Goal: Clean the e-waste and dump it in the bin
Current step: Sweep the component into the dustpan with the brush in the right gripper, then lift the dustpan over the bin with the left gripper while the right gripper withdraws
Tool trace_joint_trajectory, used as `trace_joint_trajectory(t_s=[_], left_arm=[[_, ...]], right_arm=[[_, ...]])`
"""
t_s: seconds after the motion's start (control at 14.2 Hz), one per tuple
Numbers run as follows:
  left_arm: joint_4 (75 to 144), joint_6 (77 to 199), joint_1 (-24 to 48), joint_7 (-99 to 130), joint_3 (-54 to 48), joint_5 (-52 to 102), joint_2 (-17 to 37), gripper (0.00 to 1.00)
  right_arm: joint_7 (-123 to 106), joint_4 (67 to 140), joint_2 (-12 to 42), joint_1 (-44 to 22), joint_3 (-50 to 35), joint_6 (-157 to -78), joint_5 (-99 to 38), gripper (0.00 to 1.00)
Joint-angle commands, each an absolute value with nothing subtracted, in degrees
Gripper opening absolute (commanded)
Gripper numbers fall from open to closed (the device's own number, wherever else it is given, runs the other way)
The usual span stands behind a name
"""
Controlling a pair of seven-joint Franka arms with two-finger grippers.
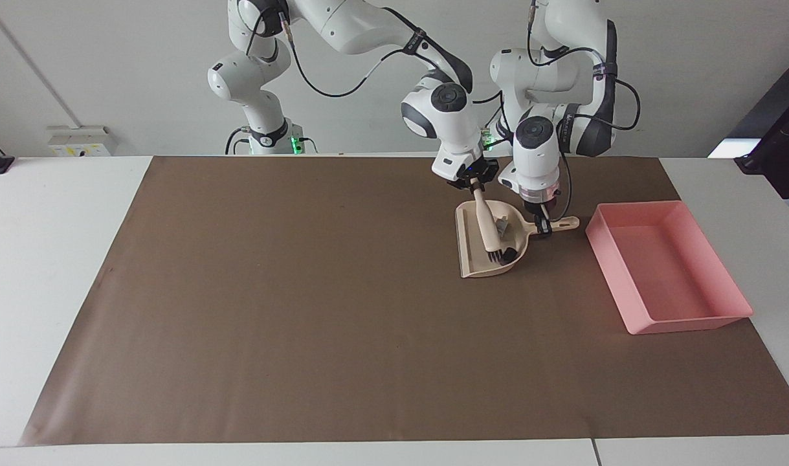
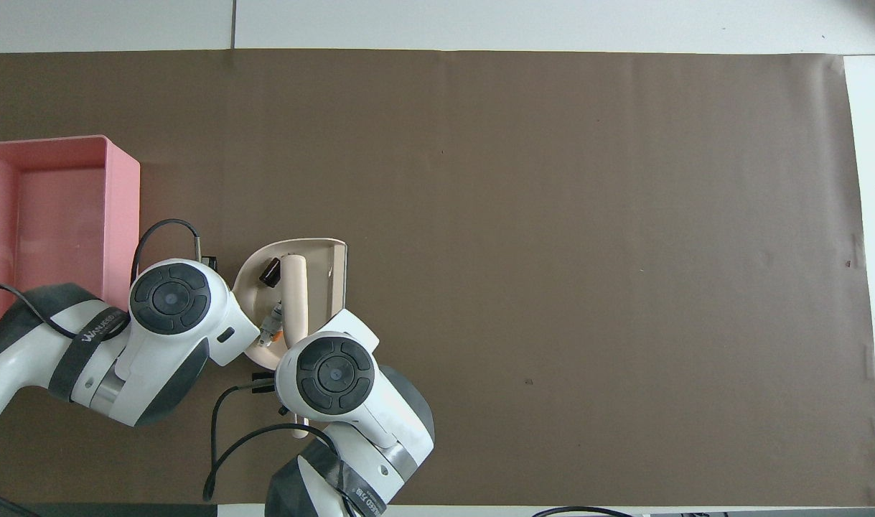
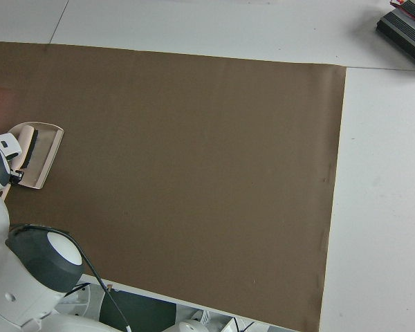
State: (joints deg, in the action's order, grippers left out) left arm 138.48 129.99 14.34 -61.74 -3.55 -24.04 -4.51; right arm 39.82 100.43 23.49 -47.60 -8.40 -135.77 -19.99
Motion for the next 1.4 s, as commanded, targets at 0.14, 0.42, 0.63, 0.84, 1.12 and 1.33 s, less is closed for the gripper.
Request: trace_joint_trajectory(t_s=[0.14,0.42,0.63,0.84,1.12,1.33], left_arm=[[142.47,138.07,10.90,-62.92,-3.43,-24.18,-6.33,0.00],[141.33,137.29,10.81,-65.56,-3.34,-21.18,-6.50,0.00],[133.81,126.70,10.81,-69.41,-3.16,-16.03,-6.86,0.00],[121.15,112.44,5.22,-79.34,-2.55,-9.86,-6.33,0.00],[115.24,109.78,-5.95,-93.13,-2.46,-2.65,-6.07,0.00],[111.19,108.90,-13.68,-100.43,-2.46,0.60,-4.05,0.00]], right_arm=[[39.90,101.41,14.71,-44.58,-8.17,-125.80,-21.10,0.00],[40.25,102.83,5.38,-38.51,-8.17,-115.95,-19.79,0.00],[39.38,102.74,0.72,-28.95,-8.26,-108.75,-15.57,0.00],[32.46,102.74,-0.44,-18.32,-8.35,-101.80,-10.39,0.00],[17.10,106.95,-1.67,-3.81,-8.44,-99.75,-5.90,0.00],[5.75,111.95,-1.50,4.19,-8.44,-103.16,-0.81,0.00]])
